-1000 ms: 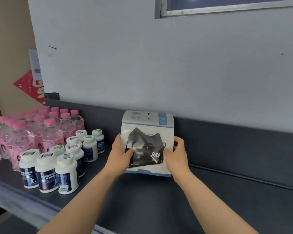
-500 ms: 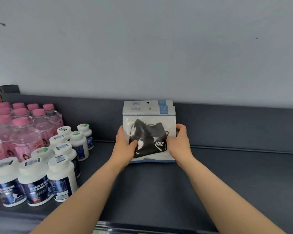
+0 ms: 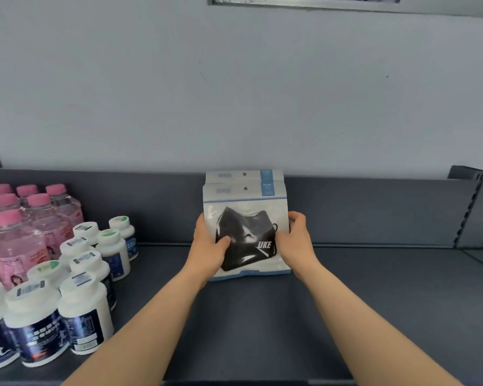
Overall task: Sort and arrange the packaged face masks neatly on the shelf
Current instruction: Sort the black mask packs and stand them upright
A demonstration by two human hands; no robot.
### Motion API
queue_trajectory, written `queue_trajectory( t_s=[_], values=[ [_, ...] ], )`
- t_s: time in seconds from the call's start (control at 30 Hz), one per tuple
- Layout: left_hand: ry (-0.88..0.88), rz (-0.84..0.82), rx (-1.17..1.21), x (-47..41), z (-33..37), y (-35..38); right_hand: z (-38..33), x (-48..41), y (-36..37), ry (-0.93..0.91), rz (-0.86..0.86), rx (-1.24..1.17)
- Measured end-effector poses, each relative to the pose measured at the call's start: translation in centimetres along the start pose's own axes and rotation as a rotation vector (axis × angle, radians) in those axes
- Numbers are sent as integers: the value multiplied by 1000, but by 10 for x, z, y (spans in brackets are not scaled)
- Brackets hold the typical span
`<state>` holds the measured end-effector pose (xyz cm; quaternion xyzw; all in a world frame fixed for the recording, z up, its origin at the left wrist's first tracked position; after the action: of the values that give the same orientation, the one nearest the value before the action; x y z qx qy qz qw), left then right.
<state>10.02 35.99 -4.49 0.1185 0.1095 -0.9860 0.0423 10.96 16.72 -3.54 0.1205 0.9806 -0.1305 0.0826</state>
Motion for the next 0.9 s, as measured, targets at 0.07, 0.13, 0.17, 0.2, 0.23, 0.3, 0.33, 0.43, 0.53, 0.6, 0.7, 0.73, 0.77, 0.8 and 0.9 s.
queue_trajectory(
  t_s=[0.07, 0.13, 0.17, 0.2, 0.23, 0.3, 0.33, 0.43, 0.53, 0.6, 0.7, 0.73, 0.77, 0.8, 0.9],
  values=[
    [-17, -12, 4, 1, -1, 1, 2, 0, -3, 18, -14, 16],
    [-33, -4, 7, 1, -3, 1, 3, -1, -4, 33, -21, 16],
    [-41, 1, 8, 0, -4, 2, 4, 0, -4, 41, -22, 8],
    [-48, 3, 11, 0, -4, 2, 4, 1, -4, 50, -21, -3],
    [-50, 4, 13, 0, -5, 3, 5, 2, -4, 59, -20, -15],
    [-53, 4, 17, 0, -4, 4, 6, 4, -3, 70, -20, -33],
    [-56, 8, 20, 0, -4, 4, 6, 6, -3, 73, -19, -43],
    [-69, 39, 10, 1, -3, 2, 7, 11, -1, 98, -13, -94],
    [-63, 62, -5, 3, -5, -4, 4, 18, 2, 126, -39, -143],
    [-61, 73, -12, 5, -6, -9, 1, 23, 7, 128, -55, -131],
    [-64, 82, -32, 9, -7, -15, -3, 31, 13, 144, -21, -62],
    [-68, 83, -40, 10, -7, -17, -4, 34, 15, 152, 1, -49],
    [-70, 85, -46, 11, -7, -19, -6, 37, 17, 163, 23, -45],
    [-70, 86, -49, 12, -7, -21, -7, 40, 18, 174, 41, -44],
    [-73, 84, -48, 15, -7, -28, -10, 50, 24, 174, 70, -48]
  ],
)
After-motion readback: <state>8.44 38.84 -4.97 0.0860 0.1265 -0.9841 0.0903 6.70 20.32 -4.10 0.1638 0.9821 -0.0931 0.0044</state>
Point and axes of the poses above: each hand's wrist, its own x-axis away from the middle knuckle, its own y-axis out of the palm, z = x × y, the point moved 2 cm from there along -x, towards the middle knuckle, and after that the axes turned 1 degree about -z, right-handed, at the moved point
